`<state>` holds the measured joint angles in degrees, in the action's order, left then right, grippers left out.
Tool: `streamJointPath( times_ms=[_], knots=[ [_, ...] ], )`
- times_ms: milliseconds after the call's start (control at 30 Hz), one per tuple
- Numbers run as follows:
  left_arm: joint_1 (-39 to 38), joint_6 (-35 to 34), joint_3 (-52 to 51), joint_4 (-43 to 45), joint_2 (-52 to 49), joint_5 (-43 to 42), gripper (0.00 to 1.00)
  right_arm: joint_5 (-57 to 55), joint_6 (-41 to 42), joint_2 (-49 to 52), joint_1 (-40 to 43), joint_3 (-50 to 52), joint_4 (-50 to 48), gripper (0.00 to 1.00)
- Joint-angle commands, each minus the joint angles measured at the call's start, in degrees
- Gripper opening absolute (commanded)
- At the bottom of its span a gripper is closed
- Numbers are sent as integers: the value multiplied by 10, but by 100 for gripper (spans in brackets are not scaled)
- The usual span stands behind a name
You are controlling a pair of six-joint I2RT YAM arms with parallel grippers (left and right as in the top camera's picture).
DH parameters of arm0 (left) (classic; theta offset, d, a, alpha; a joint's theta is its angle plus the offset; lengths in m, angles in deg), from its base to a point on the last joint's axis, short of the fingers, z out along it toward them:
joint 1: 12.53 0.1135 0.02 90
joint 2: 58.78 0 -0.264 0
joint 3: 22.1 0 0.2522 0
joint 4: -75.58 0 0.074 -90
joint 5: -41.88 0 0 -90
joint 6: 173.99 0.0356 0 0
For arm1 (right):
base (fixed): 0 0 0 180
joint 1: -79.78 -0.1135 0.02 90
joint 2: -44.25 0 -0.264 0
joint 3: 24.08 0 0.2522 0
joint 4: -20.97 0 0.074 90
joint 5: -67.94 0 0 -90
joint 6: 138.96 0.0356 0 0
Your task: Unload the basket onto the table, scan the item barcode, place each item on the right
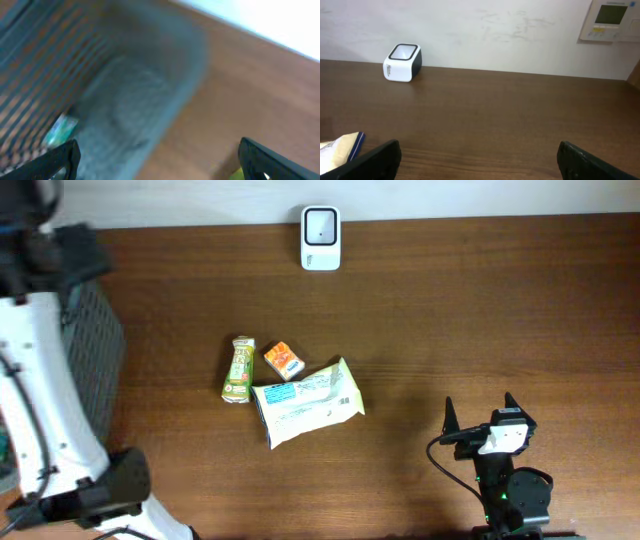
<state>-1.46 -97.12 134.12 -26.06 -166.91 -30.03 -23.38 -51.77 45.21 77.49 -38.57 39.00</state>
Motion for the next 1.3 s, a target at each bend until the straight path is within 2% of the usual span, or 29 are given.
streamJointPath(
  times_ms=[0, 67, 167, 233, 300, 400, 467, 567, 667, 867, 933, 967, 1067, 1167, 1267],
  knots=[
    [158, -61, -37, -7, -9, -3, 99, -7, 0, -2, -3, 4, 2, 99],
    [229, -68, -109, 45, -9, -3, 99, -7, 0, -2, -3, 4, 2, 99],
    [289, -54, -317, 197, -9, -3, 100, -7, 0, -2, -3, 4, 2, 99],
    [302, 33, -435, 320, -9, -3, 100, -7, 0, -2, -3, 4, 2, 99],
    [302, 163, -505, 412, -9, -2, 96, -7, 0, -2, -3, 4, 2, 99],
    [327, 200, -566, 487, -9, -3, 94, -7, 0, -2, -3, 4, 2, 99],
    [336, 247, -583, 502, -9, -3, 89, -7, 0, -2, -3, 4, 2, 99],
    [349, 253, -610, 529, -10, -3, 79, -7, 0, -2, -3, 4, 2, 99],
    [349, 299, -661, 585, -12, -2, 71, -7, 0, -2, -3, 4, 2, 99],
    [391, 300, -683, 631, -40, -3, 69, -7, 0, -2, -3, 4, 2, 99],
    [388, 300, -682, 649, -39, -7, 58, -7, 0, -2, -3, 4, 2, 99],
    [385, 300, -678, 649, -38, -7, 57, -7, 0, -2, -3, 4, 2, 99],
    [363, 300, -647, 649, -19, 4, 66, -7, 0, -2, -3, 4, 2, 99],
    [356, 329, -642, 647, 1, 12, 67, -7, 0, -2, -3, 4, 2, 99],
    [363, 348, -643, 644, 0, 55, 73, -7, 0, -2, -3, 4, 2, 99]
  ],
)
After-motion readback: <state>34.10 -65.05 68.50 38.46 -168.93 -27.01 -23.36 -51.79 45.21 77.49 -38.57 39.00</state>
